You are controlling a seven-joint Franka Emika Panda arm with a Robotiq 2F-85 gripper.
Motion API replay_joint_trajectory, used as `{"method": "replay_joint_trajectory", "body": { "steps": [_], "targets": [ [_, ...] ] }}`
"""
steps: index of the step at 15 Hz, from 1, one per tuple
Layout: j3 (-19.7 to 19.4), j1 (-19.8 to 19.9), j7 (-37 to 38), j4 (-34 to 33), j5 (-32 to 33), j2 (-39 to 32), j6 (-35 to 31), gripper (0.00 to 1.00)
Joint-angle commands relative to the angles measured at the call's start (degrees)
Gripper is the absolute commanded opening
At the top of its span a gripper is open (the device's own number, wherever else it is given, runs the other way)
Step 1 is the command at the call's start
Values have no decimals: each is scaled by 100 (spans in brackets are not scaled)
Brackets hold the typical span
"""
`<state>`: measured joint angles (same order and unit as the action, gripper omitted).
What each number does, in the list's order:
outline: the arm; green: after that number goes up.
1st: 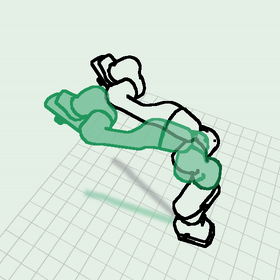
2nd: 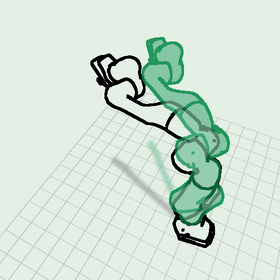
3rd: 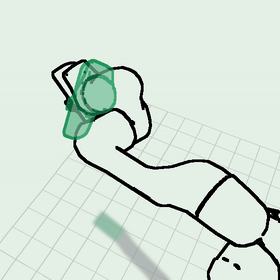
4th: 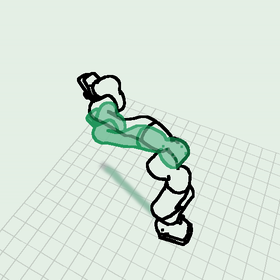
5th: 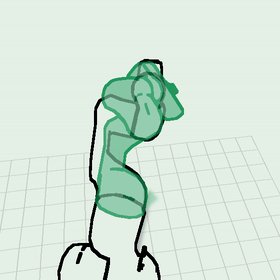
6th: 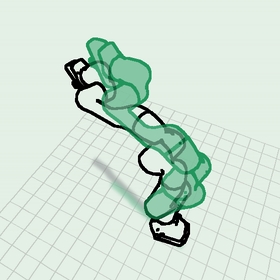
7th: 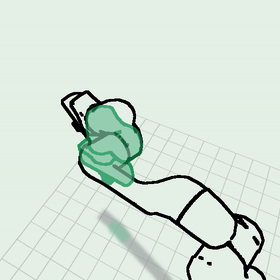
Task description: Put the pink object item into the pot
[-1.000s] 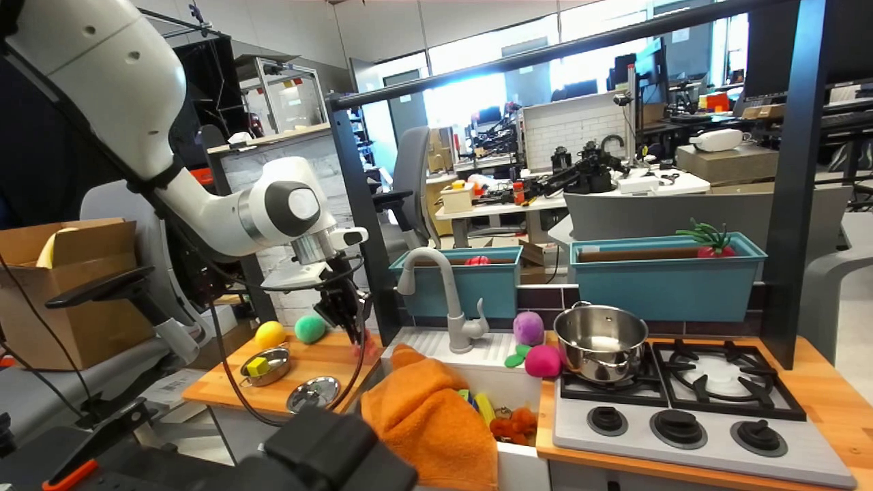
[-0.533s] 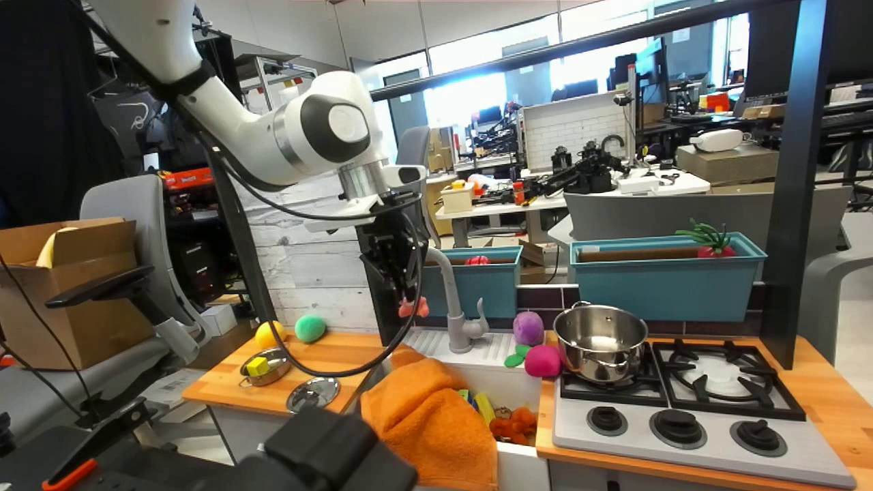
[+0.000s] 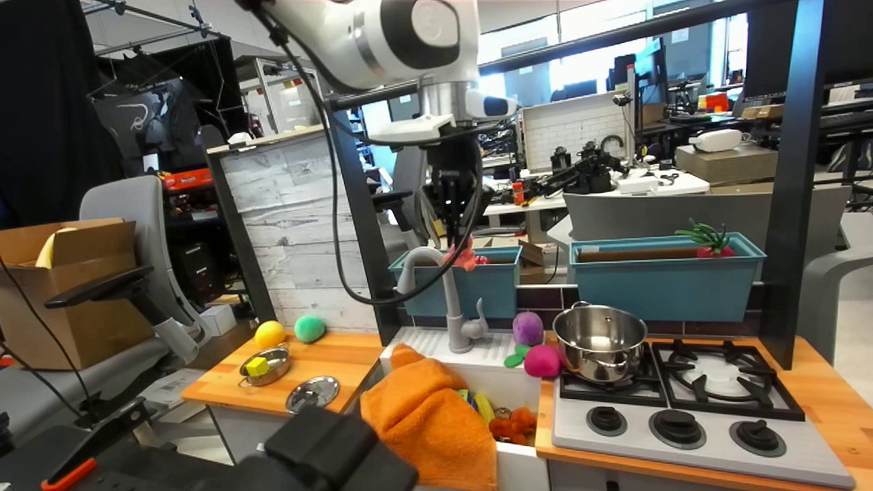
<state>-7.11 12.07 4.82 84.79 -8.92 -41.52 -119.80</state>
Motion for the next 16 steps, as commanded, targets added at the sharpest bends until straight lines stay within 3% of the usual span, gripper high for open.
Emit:
{"method": "replay_joint_trajectory", "body": {
  "steps": [1,7,16],
  "targets": [
    [102,504,305,-1412,-535,-742,887,3],
    [13,964,1116,-3047,-701,-1730,1564,3],
    [-370,1164,2474,-4250,-362,-2443,1314,3]
  ]
}}
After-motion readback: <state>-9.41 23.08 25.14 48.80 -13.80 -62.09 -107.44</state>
